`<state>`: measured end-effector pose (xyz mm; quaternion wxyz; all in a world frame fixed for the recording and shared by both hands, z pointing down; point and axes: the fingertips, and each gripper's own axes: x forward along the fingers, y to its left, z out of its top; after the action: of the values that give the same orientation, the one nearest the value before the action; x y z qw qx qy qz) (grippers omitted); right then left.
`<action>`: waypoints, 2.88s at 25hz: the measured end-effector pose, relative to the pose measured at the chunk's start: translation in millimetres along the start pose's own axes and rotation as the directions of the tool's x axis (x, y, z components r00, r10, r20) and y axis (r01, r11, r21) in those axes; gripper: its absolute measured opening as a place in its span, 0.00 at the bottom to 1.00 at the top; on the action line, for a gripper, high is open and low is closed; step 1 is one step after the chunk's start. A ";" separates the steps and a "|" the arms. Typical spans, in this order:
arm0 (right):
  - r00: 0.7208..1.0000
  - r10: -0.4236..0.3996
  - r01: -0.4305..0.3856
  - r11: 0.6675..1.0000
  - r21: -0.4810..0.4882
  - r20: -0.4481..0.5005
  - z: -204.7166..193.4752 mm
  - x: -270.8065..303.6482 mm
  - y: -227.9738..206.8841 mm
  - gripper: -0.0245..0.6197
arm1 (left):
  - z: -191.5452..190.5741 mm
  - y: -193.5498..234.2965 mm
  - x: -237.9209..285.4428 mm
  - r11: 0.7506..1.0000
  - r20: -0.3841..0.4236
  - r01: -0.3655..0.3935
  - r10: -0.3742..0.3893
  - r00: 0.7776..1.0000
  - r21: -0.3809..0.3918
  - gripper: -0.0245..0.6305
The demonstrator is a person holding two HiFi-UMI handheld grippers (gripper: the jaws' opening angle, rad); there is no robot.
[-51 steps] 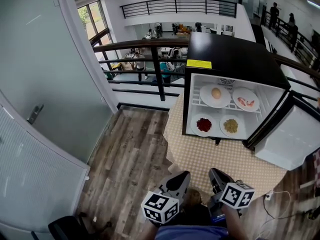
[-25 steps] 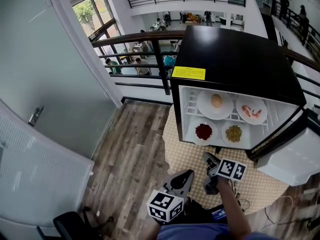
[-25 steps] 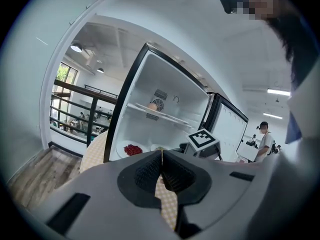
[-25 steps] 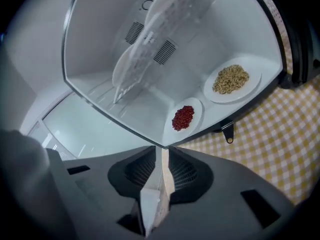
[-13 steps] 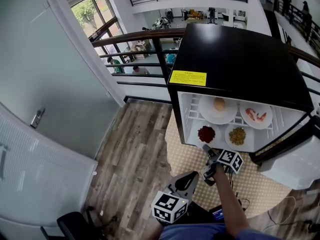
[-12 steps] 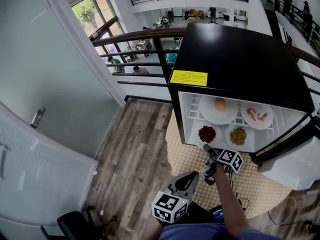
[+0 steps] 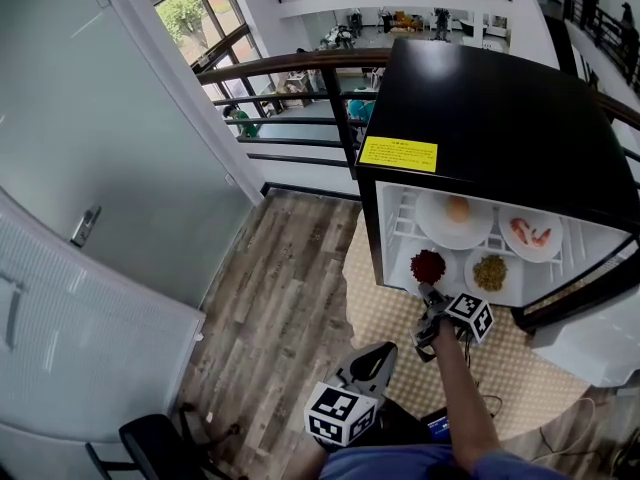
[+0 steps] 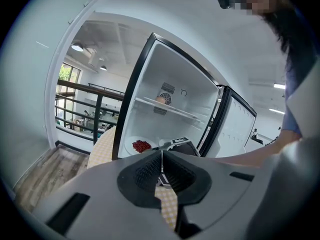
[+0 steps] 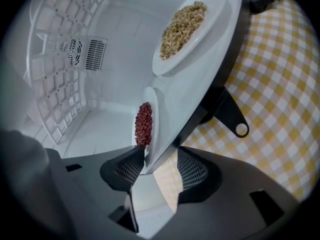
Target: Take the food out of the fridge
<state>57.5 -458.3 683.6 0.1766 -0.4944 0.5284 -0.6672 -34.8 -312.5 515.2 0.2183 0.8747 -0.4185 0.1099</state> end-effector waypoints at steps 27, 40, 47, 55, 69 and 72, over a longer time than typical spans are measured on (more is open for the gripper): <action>0.994 0.111 -0.111 0.991 0.075 -0.005 -29.0 -69.8 3.0 0.07 | -1.9 -8.6 -39.0 0.999 0.028 0.012 -0.013 1.000 0.035 0.07; 0.975 0.219 -0.218 0.976 0.023 -0.046 -62.2 -146.8 25.7 0.07 | -13.4 -16.3 -71.8 0.999 0.050 0.014 -0.016 0.999 0.042 0.07; 0.959 0.276 -0.277 0.961 -0.013 -0.061 -96.4 -195.5 51.8 0.07 | -22.7 -18.5 -99.1 0.999 0.062 0.017 -0.019 0.998 0.039 0.07; 0.947 0.317 -0.318 0.948 -0.027 -0.051 -135.2 -242.5 55.5 0.07 | -43.4 -22.6 -135.1 0.999 0.064 0.024 -0.027 0.998 0.042 0.06; 0.941 0.330 -0.333 0.942 -0.039 -0.074 -178.8 -277.8 52.5 0.07 | -62.3 -30.7 -165.1 0.998 0.063 0.036 -0.039 0.997 0.051 0.07; 0.939 0.334 -0.338 0.940 -0.048 -0.085 -179.4 -281.7 57.5 0.07 | -59.0 -30.2 -169.2 0.999 0.080 0.017 -0.021 0.997 0.045 0.06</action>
<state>15.6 -171.3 508.3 0.2524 -0.3768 0.6318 -0.6286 -117.7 -152.0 494.9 0.1827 0.8870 -0.4160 0.0818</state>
